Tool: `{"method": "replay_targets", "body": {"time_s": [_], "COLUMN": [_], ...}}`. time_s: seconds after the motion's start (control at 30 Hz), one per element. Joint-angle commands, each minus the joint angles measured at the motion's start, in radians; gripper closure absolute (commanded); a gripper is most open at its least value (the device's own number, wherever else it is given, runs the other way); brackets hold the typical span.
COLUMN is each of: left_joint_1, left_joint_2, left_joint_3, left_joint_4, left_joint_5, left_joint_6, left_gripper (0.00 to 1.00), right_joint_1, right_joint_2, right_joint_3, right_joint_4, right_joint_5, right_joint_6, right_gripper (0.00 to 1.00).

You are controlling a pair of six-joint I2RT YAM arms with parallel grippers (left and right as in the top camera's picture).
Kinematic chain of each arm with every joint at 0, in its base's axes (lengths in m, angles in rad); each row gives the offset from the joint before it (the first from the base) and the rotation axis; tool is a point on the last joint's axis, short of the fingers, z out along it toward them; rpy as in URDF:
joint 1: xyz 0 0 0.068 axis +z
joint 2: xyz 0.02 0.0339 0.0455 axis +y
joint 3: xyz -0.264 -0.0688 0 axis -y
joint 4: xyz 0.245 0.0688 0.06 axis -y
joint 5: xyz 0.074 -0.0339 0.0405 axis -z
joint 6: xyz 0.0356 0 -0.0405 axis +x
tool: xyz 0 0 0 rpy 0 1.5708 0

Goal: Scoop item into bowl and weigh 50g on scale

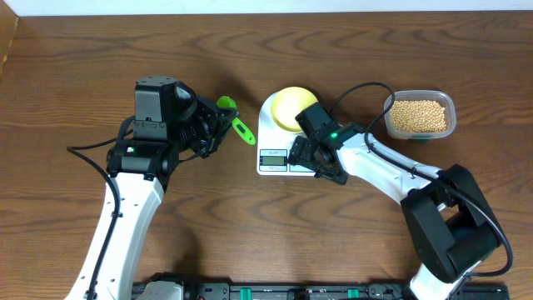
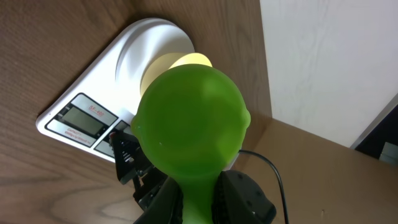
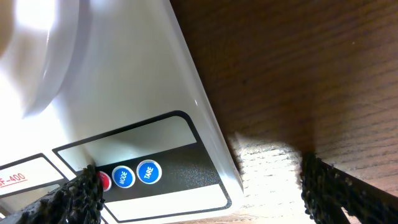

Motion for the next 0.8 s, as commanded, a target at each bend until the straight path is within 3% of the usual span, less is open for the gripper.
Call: {"method": "replay_targets", "body": {"time_s": [0.0, 0.43, 0.6, 0.77], "left_joint_1": [-0.001, -0.001, -0.001, -0.001], "left_joint_2": [0.000, 0.000, 0.000, 0.000], "left_joint_3": [-0.007, -0.007, -0.007, -0.007], "left_joint_4": [0.004, 0.004, 0.019, 0.031], "left_joint_5": [-0.010, -0.010, -0.010, -0.010], "left_joint_6": [0.018, 0.018, 0.018, 0.018], "left_gripper": [0.92, 0.92, 0.92, 0.92], "right_joint_1": [-0.001, -0.034, -0.034, -0.042], "right_joint_2": [0.060, 0.087, 0.077, 0.022], "right_joint_3": [-0.013, -0.009, 0.032, 0.127], "right_joint_4": [-0.017, -0.023, -0.025, -0.174], "right_joint_5": [-0.006, -0.075, -0.114, -0.121], "right_joint_6": [0.010, -0.018, -0.097, -0.210], "right_gripper": [0.01, 0.01, 0.01, 0.01]}}
